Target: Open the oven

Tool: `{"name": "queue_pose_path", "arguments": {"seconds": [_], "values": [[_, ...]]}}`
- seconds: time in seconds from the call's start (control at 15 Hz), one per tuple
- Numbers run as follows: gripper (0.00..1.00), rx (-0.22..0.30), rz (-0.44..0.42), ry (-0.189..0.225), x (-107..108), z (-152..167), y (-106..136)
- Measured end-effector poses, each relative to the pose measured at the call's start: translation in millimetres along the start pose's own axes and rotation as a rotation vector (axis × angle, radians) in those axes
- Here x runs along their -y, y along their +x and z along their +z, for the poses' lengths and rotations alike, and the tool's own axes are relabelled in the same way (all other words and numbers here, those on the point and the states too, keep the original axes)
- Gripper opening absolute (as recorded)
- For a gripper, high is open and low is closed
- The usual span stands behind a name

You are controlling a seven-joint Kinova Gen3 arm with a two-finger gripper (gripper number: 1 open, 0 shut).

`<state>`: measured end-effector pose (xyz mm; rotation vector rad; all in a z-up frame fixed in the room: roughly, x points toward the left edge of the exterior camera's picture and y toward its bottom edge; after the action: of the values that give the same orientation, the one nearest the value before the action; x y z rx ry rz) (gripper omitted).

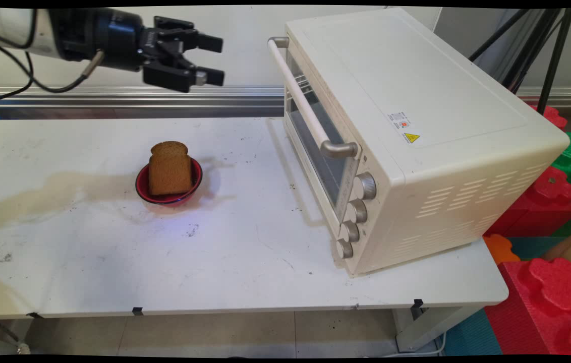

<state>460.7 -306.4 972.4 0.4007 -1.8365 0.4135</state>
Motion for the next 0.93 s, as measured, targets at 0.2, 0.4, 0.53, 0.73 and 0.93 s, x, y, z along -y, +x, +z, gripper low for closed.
{"name": "queue_pose_path", "arguments": {"seconds": [0.2,0.4,0.53,0.73,0.93], "values": [[1.00,0.009,0.003,0.006,3,31,8],[1.00,0.023,0.014,0.012,5,56,11],[1.00,0.032,0.019,0.017,7,68,12],[1.00,0.047,0.024,0.024,11,87,13],[1.00,0.060,0.025,0.029,14,102,12]]}}
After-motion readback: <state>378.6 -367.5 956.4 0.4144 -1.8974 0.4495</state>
